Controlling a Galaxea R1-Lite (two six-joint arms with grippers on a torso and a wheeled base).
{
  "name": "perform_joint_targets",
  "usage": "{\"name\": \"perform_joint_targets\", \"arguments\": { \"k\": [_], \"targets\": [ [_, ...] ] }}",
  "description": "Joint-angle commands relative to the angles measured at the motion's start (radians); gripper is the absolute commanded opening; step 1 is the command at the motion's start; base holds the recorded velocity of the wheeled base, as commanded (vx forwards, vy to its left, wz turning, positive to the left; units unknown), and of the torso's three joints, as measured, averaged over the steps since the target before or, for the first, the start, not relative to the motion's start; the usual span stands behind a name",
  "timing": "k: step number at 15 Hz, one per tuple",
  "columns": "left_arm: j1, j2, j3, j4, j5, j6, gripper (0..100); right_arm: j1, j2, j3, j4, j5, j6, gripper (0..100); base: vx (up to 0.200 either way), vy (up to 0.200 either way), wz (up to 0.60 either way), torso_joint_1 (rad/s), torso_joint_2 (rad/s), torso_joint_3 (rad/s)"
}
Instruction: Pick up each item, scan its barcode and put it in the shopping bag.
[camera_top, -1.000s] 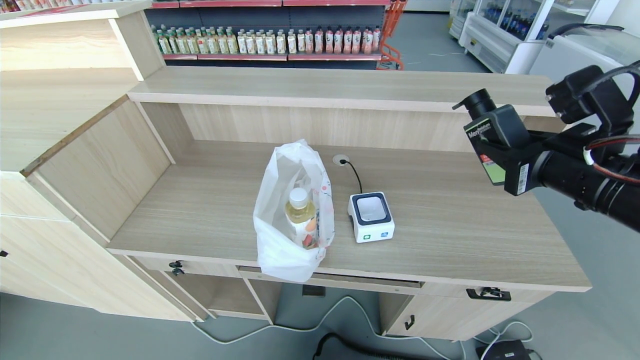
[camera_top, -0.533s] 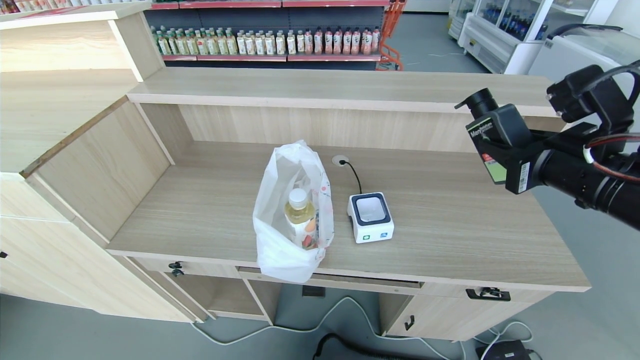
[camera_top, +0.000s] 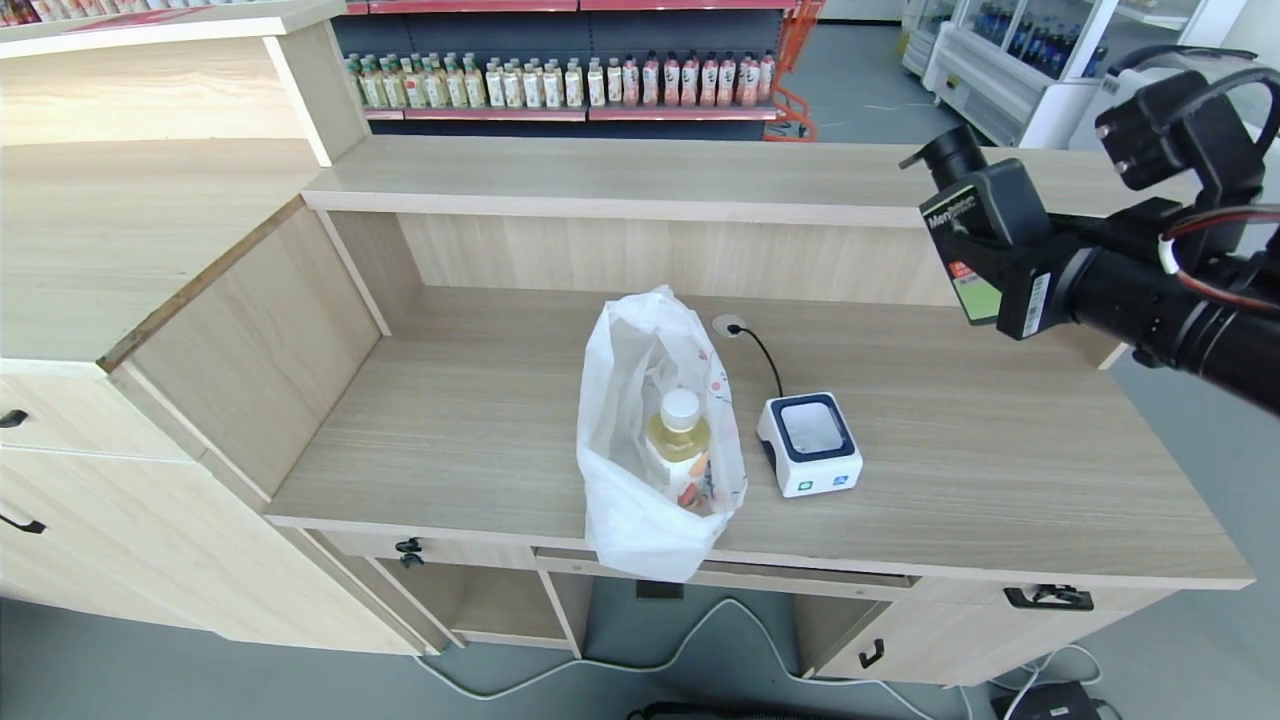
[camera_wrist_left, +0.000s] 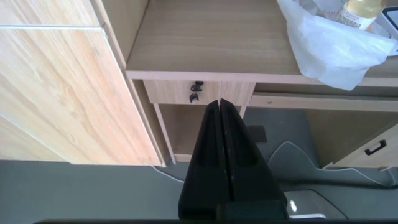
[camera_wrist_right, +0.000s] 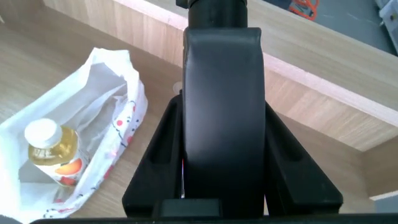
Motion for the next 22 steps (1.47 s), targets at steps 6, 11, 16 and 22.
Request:
{"name": "perform_joint_targets", "arguments": {
  "k": [6, 11, 16, 22],
  "targets": [
    [0.0, 0.001, 0.0, 0.0, 0.0, 0.0, 0, -0.032, 0.31, -0.348, 0.164, 0.05, 0.285, 0, 0.0, 0.033, 0.0, 0.0, 0.0, 0.0],
    [0.0, 0.001, 0.0, 0.0, 0.0, 0.0, 0, 0.011, 0.436, -0.349, 0.172, 0.134, 0.358, 0, 0.0, 0.0, 0.0, 0.0, 0.0, 0.0],
    [0.0, 0.001, 0.0, 0.0, 0.0, 0.0, 0, 0.019, 0.548, -0.346, 0.166, 0.186, 0.384, 0, 0.0, 0.0, 0.0, 0.0, 0.0, 0.0],
    [0.0, 0.001, 0.0, 0.0, 0.0, 0.0, 0, 0.031, 0.675, -0.366, 0.101, 0.205, 0.383, 0, 0.0, 0.0, 0.0, 0.0, 0.0, 0.0]
  ]
}}
